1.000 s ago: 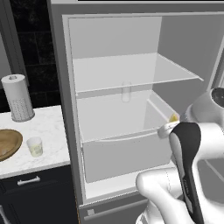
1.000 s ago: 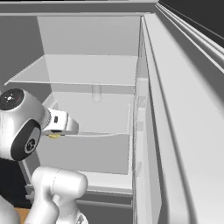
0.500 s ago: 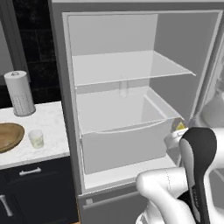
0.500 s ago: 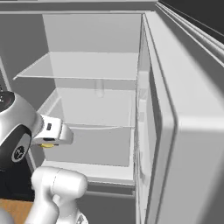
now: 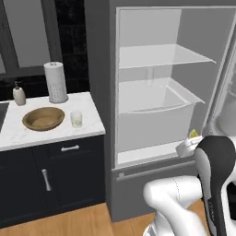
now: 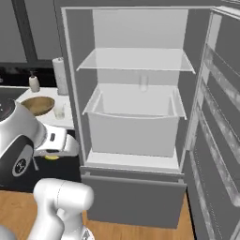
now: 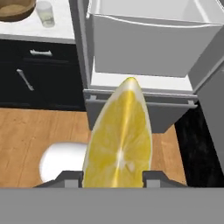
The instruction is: Grab a lemon wedge from the fridge and one ice cube from the ice bowl, and put them in the glass of lemonade.
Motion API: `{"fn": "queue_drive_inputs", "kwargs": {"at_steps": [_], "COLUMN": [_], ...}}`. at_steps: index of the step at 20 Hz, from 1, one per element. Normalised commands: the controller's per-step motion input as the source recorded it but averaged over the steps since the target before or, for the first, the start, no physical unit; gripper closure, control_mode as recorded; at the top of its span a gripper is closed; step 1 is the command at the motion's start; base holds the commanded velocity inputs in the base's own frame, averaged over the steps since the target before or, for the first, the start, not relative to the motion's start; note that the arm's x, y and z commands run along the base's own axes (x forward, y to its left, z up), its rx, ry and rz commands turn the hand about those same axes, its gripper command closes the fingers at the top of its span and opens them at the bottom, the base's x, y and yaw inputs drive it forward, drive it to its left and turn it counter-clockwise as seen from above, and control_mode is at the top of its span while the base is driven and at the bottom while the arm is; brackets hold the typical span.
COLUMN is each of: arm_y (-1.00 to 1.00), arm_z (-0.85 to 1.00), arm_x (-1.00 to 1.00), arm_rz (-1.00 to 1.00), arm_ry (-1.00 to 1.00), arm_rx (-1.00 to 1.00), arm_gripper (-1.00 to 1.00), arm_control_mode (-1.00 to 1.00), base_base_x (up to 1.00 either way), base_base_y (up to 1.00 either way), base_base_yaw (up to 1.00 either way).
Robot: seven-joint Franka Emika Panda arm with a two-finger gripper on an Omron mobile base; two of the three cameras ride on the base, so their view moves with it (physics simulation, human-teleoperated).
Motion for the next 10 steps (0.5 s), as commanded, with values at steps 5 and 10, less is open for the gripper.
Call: {"fn": "queue_drive_inputs", "kwargs": {"at_steps": [5,10], "arm_y": [0.0,0.0], "arm_z": [0.0,0.0], "arm_x": [0.0,0.0], "arm_rz": [0.0,0.0], "arm_ry": [0.0,0.0], "arm_rx": [0.0,0.0], "arm_gripper": [1.0,1.0], "arm_control_mode": [1.0,1.0], "base_base_x": [0.02,0.3], "base_base_y": [1.0,0.92], "base_base_yaw": [-0.01,-0.1]}}
